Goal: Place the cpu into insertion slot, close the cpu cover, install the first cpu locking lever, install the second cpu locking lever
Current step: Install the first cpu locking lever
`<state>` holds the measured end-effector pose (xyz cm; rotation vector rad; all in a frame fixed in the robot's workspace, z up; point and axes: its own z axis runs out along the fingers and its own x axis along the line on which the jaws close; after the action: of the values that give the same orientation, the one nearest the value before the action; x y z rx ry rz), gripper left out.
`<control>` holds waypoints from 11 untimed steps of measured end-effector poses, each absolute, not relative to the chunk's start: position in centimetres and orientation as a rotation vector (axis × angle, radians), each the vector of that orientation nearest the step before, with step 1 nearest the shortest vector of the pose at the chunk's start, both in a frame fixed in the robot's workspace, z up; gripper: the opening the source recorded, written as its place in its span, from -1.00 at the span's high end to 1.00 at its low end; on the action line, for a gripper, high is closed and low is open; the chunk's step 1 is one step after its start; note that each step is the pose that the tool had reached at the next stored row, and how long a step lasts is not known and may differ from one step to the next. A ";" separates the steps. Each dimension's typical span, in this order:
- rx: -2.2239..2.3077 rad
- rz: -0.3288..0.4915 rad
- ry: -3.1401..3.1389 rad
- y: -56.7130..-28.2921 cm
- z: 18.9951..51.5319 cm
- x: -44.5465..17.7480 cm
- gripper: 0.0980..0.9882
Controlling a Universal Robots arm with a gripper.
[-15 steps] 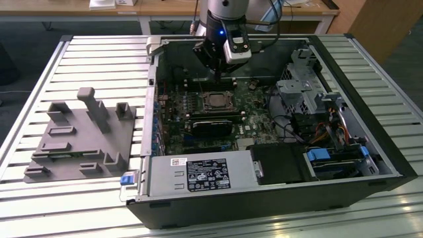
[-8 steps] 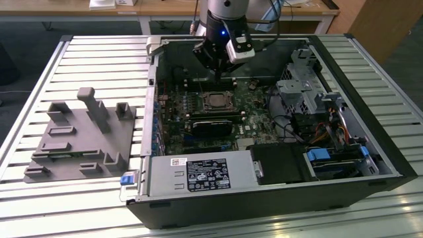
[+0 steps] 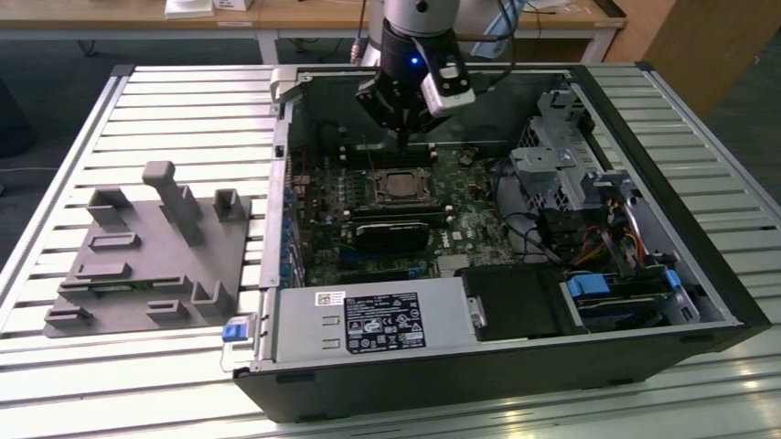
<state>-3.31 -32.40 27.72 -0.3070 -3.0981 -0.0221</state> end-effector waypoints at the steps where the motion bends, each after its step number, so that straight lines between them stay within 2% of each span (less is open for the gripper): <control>1: -0.294 -0.022 -3.099 -32.4 27.7 -3.3 0.98; 11: -0.169 -0.020 -3.110 -32.4 27.7 -3.3 0.98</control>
<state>-3.31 -32.40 27.72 -0.1692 -3.1102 -0.0205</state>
